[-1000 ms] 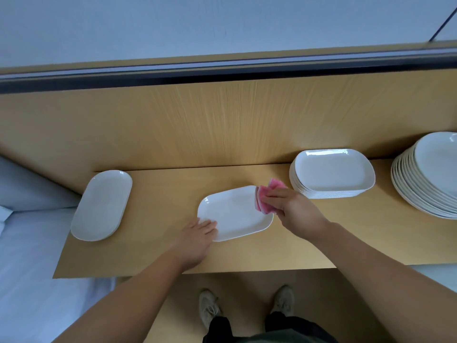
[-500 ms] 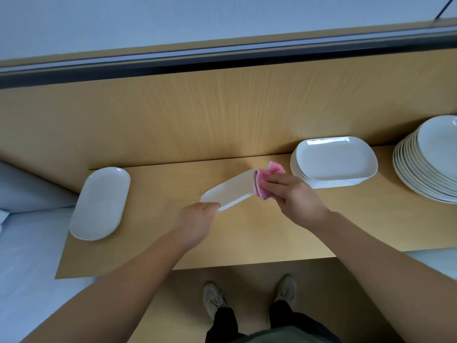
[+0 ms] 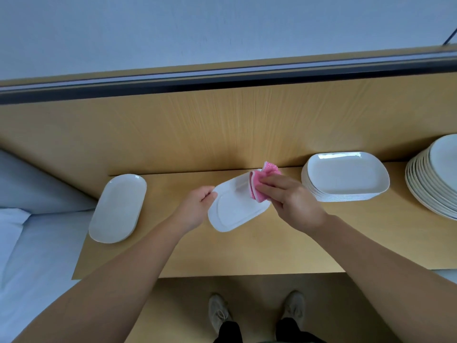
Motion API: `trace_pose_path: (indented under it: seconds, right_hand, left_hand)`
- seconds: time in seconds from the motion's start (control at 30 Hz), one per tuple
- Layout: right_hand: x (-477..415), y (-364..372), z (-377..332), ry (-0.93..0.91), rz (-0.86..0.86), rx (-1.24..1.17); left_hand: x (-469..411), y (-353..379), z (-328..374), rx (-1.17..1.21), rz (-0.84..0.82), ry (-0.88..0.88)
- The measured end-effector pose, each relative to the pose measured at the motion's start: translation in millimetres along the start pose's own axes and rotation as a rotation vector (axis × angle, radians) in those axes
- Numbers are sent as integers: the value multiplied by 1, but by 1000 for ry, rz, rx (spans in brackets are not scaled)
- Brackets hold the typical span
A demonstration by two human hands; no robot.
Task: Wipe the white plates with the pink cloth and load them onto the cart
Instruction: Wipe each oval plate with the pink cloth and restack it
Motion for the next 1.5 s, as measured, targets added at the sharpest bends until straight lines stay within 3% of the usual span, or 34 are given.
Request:
trace_pose_path:
  seconds: [0.23,0.53,0.7,1.03,1.17,1.23,1.37,1.5]
  right_hand:
    - [-13,41,2,-2,-103,-22]
    - [-55,101,0,-90,-280,52]
    - [-52,120,16,-57,-368,-33]
    - [-11,101,77,236,-367,-47]
    - [-19,67,60,229,-128,-159]
    - [-10,66,57,261,-134,-113]
    - [43,87,63,557,-157,-165]
    - [70,107,65,725,-195,-172]
  left_hand:
    - [-14,2,-11,88,-104,-98]
    - [-27,6,-14,12,-25,-98]
    - [-31,2,-20,0,22,-134]
    - [-41,1,-27,-35,46,-207]
    - [-42,1,-32,-25,58,-231]
    - [-41,0,-35,-8,62,-239]
    - [-40,3,-42,14,56,-263]
    - [-36,5,-46,47,63,-287]
Point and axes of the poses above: each hand's wrist, its own x-axis away from the middle knuckle, its own y-axis out of the palm, z = x × y, the point moved 9 cm from there along -x, towards the middle knuckle, and after that the axes turned 13 degrees about -y, right-handed, at the moved point
